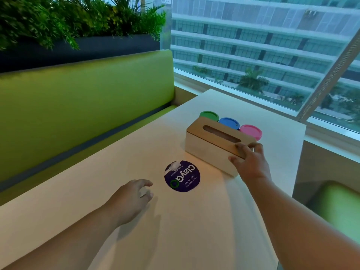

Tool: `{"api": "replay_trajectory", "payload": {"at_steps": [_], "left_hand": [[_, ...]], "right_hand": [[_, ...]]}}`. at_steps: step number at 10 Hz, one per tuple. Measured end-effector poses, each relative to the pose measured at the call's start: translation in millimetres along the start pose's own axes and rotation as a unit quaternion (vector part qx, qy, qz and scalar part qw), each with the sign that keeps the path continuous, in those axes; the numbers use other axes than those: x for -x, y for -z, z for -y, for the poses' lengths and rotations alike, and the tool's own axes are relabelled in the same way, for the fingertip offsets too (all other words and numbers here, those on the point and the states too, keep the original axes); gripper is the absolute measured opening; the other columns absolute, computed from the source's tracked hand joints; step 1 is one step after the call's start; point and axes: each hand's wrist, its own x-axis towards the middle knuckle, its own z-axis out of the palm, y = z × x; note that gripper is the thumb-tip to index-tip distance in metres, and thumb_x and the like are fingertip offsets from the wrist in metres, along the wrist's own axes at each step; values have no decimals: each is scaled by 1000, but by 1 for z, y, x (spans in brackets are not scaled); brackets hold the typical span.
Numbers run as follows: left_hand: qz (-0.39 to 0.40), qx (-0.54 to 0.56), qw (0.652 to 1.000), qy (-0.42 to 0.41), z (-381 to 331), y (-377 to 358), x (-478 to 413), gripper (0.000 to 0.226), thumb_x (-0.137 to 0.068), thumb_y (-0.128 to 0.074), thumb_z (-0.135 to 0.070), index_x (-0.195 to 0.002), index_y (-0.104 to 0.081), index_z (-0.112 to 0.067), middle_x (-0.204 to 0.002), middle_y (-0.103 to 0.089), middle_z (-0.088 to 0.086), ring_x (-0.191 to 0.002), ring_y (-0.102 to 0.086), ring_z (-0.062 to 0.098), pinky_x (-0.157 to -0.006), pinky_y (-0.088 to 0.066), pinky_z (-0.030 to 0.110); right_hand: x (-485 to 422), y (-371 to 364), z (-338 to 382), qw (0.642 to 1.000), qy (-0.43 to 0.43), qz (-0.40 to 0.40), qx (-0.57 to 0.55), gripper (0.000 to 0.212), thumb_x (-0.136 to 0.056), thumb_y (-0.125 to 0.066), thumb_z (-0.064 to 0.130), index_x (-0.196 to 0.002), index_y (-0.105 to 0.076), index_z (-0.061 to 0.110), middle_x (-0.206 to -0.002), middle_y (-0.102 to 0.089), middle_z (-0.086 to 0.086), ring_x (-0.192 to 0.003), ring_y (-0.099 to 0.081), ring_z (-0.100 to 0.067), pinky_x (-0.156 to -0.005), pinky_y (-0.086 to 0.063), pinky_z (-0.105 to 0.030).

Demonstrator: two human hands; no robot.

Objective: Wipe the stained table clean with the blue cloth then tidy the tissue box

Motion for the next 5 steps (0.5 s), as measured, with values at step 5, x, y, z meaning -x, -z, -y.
{"api": "replay_trajectory", "payload": {"at_steps": [5], "left_hand": [[8,-5,1000,-1,29,5,72,30,-93,-52,-37,-124,-52,-33,-134,-50,-7,-126,-44,12,-89,-32,22]], "right_hand": [[49,18,11,999,-3,23,42,67,-88,-64,30,-147,-31,26,-148,-26,-6,-121,-49,-29,-98,-43,-39]]}}
